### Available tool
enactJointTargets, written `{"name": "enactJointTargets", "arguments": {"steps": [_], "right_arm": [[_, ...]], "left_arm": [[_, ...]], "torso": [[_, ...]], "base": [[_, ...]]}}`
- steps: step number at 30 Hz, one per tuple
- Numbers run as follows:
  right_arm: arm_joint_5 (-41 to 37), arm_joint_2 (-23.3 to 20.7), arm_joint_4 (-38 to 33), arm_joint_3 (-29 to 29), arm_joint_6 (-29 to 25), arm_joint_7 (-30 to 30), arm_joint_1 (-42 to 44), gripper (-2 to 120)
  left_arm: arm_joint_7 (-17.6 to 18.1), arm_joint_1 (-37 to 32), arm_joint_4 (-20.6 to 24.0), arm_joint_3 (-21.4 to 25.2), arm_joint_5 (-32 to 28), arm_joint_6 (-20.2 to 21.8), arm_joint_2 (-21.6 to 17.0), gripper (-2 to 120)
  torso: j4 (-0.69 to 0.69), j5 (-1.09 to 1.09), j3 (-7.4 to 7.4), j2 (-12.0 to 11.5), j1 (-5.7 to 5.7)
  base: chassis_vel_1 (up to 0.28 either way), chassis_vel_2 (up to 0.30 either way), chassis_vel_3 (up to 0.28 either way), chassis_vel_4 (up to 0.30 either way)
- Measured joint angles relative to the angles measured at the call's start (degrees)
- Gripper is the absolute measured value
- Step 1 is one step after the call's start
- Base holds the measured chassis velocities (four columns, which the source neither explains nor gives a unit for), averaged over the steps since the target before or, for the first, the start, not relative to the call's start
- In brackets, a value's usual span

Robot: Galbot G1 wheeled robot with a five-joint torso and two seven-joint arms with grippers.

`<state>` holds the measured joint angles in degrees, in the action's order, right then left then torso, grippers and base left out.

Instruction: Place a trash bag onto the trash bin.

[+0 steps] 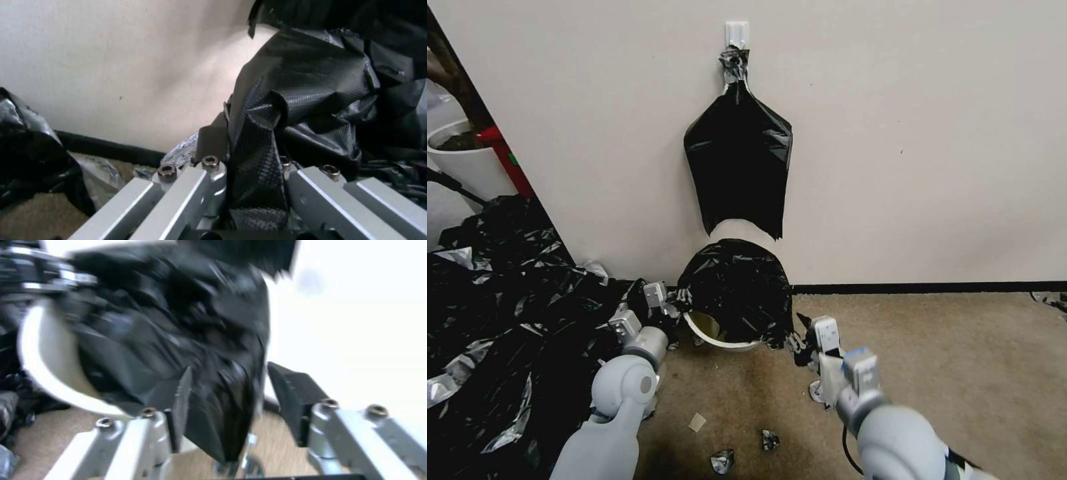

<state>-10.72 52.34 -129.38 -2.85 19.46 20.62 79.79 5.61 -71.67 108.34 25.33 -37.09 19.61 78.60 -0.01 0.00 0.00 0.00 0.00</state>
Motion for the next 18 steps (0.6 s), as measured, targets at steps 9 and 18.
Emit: {"name": "enactJointTargets", "arguments": {"steps": [9,18], "right_arm": [[18.2,-1.2,1.6,1.0,-10.8,-14.2,1.4,82],[24.4,0.0,2.8,-0.8,-3.9,-13.3,-0.5,86]], "left_arm": [[0.3,0.2,0.8,-0.4,-0.3,1.4,-0.1,5],[0.6,-0.5,3.3,-0.6,-2.3,2.7,0.4,5]], "torso": [[0.01,0.0,0.0,0.0,0.0],[0.01,0.0,0.0,0.0,0.0]], "base": [[0.0,0.0,0.0,0.0],[0.0,0.0,0.0,0.0]]}}
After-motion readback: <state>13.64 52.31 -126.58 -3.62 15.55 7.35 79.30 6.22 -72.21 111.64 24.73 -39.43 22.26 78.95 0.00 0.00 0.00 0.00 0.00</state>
